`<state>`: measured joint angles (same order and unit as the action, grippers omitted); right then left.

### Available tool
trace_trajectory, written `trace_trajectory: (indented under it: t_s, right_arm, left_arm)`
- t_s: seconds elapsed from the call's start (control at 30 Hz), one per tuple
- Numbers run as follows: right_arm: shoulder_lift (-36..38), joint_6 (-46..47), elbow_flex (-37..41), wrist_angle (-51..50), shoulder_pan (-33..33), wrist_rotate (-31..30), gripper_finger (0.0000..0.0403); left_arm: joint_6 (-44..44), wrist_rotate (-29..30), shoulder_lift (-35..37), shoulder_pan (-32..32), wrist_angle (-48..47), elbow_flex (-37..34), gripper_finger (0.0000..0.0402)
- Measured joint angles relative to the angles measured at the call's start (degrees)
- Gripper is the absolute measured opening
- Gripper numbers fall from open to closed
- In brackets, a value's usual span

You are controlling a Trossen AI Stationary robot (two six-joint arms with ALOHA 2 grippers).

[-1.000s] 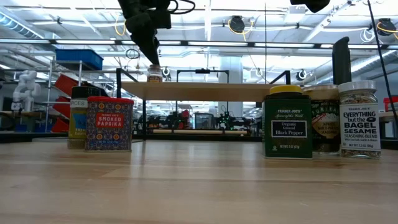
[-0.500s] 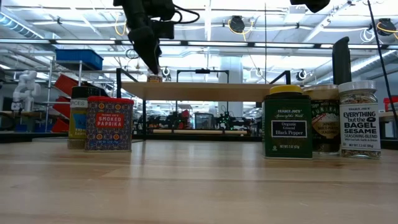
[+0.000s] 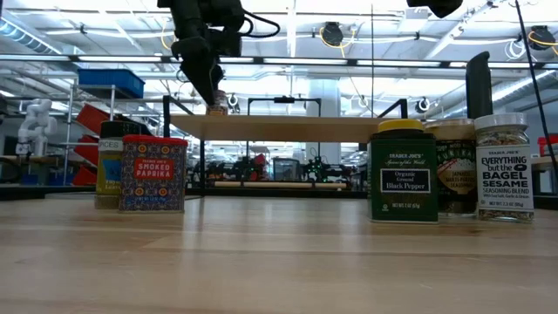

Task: Shelf spices
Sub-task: Put the brown seasoning bottle on the shelf

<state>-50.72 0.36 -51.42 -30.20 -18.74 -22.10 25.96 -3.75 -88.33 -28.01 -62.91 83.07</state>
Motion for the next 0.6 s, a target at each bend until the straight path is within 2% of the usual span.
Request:
trace_trajectory:
  t_s: [0.6]
  right_arm:
    - [0.0,0.0,0.0,0.0,0.0,0.0,0.0000]
  left_arm:
    - [0.3,-0.3,0.0,0.7,0.2,0.0,0.0260]
